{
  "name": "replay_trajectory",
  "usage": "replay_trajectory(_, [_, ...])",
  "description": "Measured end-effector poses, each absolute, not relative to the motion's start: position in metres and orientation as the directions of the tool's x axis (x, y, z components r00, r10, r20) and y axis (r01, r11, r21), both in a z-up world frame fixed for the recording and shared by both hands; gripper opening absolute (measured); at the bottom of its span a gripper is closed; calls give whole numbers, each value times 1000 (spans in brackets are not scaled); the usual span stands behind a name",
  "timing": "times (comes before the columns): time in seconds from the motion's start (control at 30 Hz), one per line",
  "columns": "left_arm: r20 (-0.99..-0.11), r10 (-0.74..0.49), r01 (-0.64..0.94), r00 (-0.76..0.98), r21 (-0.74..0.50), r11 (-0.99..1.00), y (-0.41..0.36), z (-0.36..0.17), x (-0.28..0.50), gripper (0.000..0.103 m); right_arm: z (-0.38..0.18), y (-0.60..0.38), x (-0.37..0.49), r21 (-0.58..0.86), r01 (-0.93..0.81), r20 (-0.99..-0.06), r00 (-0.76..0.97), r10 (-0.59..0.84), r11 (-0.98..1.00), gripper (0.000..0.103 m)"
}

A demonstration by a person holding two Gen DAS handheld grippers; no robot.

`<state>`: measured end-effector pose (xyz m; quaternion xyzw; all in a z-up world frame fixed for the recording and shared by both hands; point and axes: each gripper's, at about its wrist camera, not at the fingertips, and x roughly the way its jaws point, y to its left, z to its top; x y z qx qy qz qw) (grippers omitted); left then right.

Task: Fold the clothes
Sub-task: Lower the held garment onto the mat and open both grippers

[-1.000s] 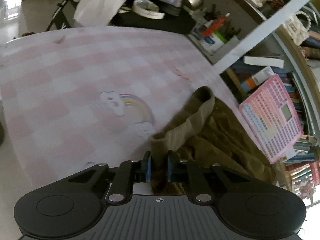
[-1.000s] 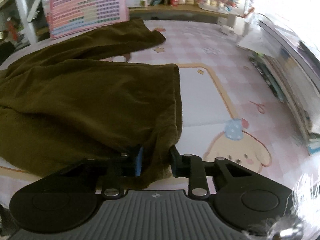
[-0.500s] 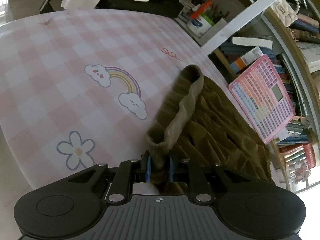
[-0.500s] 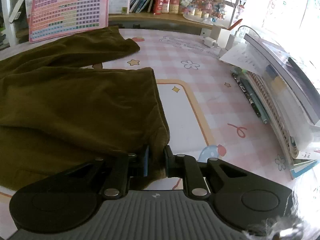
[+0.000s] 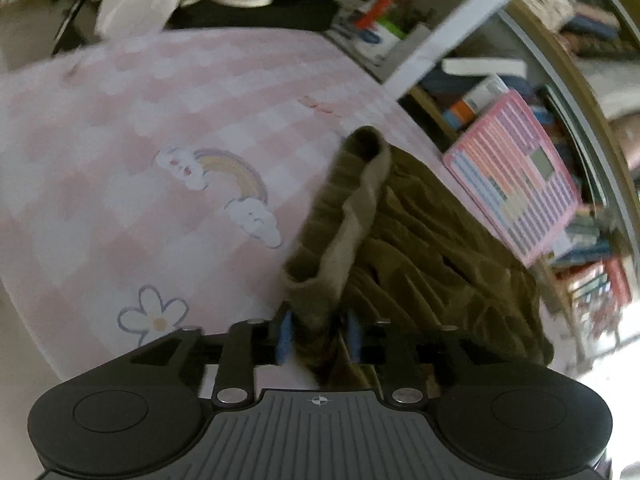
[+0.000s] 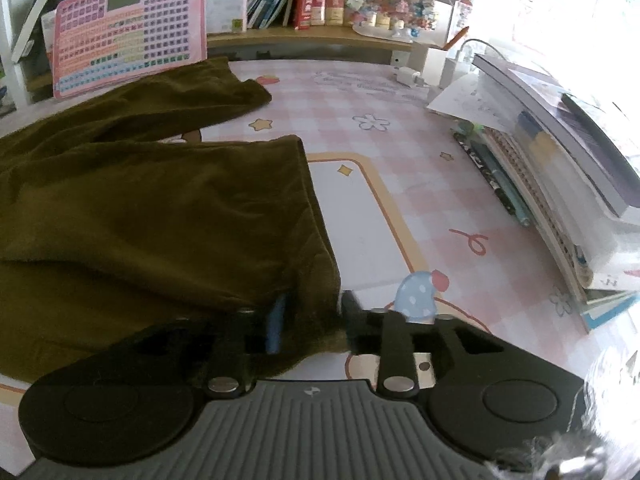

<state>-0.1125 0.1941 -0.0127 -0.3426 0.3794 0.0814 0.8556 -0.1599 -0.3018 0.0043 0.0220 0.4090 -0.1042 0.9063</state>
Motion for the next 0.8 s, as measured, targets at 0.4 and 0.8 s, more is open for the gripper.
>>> replay_trajectory(0.4, [-648,-23,-162,761,-225,961,133,51,-128,64,42,-274,-187,64,169,-680,728,-81,984,63])
replay_trajectory(0.8, [-667,-68,-27,742,-131,991,81,59,-135,82,46,-250,-204,43,134,-676,733,-69,990,83])
